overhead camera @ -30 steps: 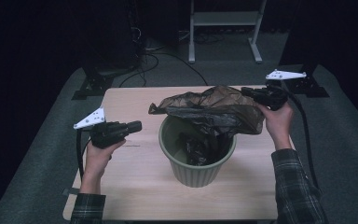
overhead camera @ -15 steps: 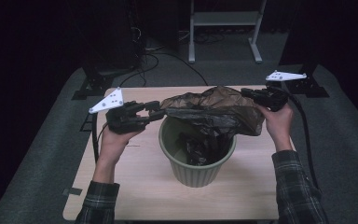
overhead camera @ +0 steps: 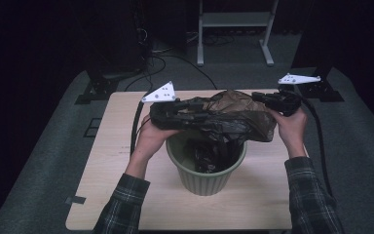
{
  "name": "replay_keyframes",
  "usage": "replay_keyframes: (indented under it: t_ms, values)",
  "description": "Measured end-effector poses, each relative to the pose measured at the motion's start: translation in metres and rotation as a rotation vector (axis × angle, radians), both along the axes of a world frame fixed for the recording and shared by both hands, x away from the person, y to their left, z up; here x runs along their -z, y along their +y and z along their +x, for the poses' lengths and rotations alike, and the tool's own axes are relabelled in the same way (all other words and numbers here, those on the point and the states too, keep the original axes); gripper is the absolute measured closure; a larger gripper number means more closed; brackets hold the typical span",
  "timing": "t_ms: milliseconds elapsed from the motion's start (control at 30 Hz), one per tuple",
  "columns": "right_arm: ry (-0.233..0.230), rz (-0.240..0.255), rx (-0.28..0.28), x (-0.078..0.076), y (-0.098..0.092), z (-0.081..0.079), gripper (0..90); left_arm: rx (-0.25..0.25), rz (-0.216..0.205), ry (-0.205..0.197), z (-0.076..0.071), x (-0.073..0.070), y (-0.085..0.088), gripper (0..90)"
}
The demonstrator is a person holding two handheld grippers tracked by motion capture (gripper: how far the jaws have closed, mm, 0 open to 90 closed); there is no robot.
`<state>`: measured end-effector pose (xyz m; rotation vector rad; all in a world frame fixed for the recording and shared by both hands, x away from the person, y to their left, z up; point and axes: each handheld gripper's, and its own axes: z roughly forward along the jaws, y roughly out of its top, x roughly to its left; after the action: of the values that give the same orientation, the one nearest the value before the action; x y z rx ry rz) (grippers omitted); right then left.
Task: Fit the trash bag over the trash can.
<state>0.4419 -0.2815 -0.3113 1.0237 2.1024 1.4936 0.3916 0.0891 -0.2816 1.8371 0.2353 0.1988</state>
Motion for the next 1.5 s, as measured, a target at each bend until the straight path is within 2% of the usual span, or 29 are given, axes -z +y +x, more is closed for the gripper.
replay_keyframes:
  t_ms: [100, 133, 267, 333, 433, 500, 633, 800, 900, 1200, 1500]
  values:
    - [-0.002, 0.004, 0.000, -0.001, -0.001, 0.000, 90.0, -0.028, 0.050, -0.009, 0.003, 0.002, -0.004, 58.7]
    - [-0.003, 0.004, -0.004, -0.001, -0.001, 0.000, 90.0, -0.029, 0.057, -0.013, 0.003, 0.002, -0.005, 61.5]
    - [-0.003, 0.003, -0.004, -0.001, -0.001, 0.000, 90.0, -0.039, 0.092, -0.023, 0.005, 0.004, -0.009, 61.9]
    - [0.000, 0.005, -0.004, -0.001, -0.001, 0.000, 90.0, -0.035, 0.118, -0.027, 0.005, 0.005, -0.011, 68.2]
    - [-0.001, 0.002, -0.003, -0.001, -0.001, 0.000, 90.0, -0.008, 0.124, -0.027, 0.004, 0.004, -0.011, 82.6]
    - [-0.002, 0.003, -0.003, -0.001, -0.002, 0.000, 90.0, 0.012, 0.104, -0.019, 0.002, 0.003, -0.009, 89.7]
    - [-0.001, -0.003, 0.000, -0.002, -0.003, -0.001, 90.0, 0.042, 0.061, -0.009, -0.002, 0.000, -0.003, 89.8]
    - [-0.001, -0.005, 0.005, -0.002, -0.005, -0.002, 90.0, 0.067, 0.024, -0.004, -0.010, -0.004, 0.015, 89.8]
    - [-0.004, -0.009, 0.009, -0.002, -0.007, -0.003, 90.0, 0.063, 0.027, -0.008, -0.014, -0.005, 0.028, 89.8]
    - [-0.005, -0.004, 0.022, -0.001, -0.015, -0.011, 90.0, 0.005, -0.008, 0.005, -0.025, 0.003, 0.080, 89.8]
    - [-0.023, -0.002, -0.006, 0.002, -0.018, -0.039, 90.0, -0.063, -0.016, 0.040, -0.033, 0.025, 0.120, 89.8]
